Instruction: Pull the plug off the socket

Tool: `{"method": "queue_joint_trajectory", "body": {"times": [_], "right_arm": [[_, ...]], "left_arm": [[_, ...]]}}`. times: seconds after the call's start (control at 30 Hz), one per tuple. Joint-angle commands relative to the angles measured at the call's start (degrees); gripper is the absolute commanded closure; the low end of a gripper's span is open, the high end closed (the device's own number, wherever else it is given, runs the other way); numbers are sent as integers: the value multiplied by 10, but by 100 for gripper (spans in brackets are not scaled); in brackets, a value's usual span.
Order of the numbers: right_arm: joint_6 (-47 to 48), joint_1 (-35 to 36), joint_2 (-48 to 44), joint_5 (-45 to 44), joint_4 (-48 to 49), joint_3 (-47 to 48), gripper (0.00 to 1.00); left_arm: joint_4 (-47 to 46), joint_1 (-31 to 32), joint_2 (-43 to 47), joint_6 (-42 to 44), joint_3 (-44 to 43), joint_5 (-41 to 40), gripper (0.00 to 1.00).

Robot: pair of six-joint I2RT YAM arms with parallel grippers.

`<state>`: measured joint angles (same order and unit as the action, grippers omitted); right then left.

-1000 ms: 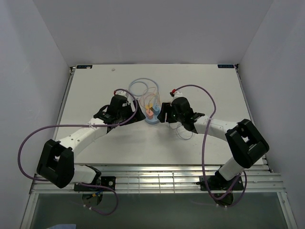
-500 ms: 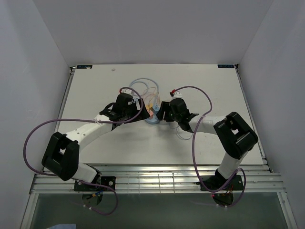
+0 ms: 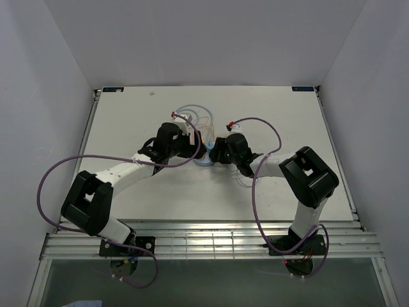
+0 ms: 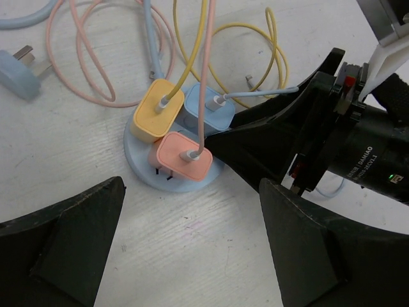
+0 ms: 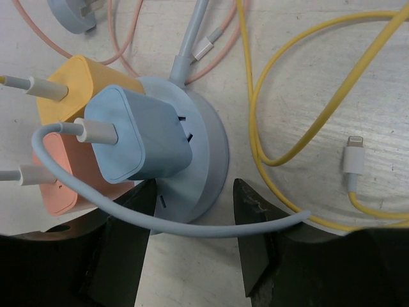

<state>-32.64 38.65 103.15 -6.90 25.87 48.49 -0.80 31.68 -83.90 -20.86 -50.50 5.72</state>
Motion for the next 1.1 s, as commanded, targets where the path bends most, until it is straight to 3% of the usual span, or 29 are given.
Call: {"method": "queue_joint_trajectory", "body": {"times": [0.0, 0.33, 0.67, 1.07], "right_arm": [[-1, 2, 7, -7, 37, 6, 43], [6, 2, 35, 1, 66, -15, 43], [47, 2, 29, -9, 90, -9, 39], [102, 2, 18, 23, 195, -23, 37]], "left_arm": [[-42, 2, -33, 56, -14, 47, 2], [-72, 2, -77, 68, -23, 60, 4], [-78, 0, -91, 80, -36, 11, 11], [-83, -7, -123, 84, -53, 39, 22]]}}
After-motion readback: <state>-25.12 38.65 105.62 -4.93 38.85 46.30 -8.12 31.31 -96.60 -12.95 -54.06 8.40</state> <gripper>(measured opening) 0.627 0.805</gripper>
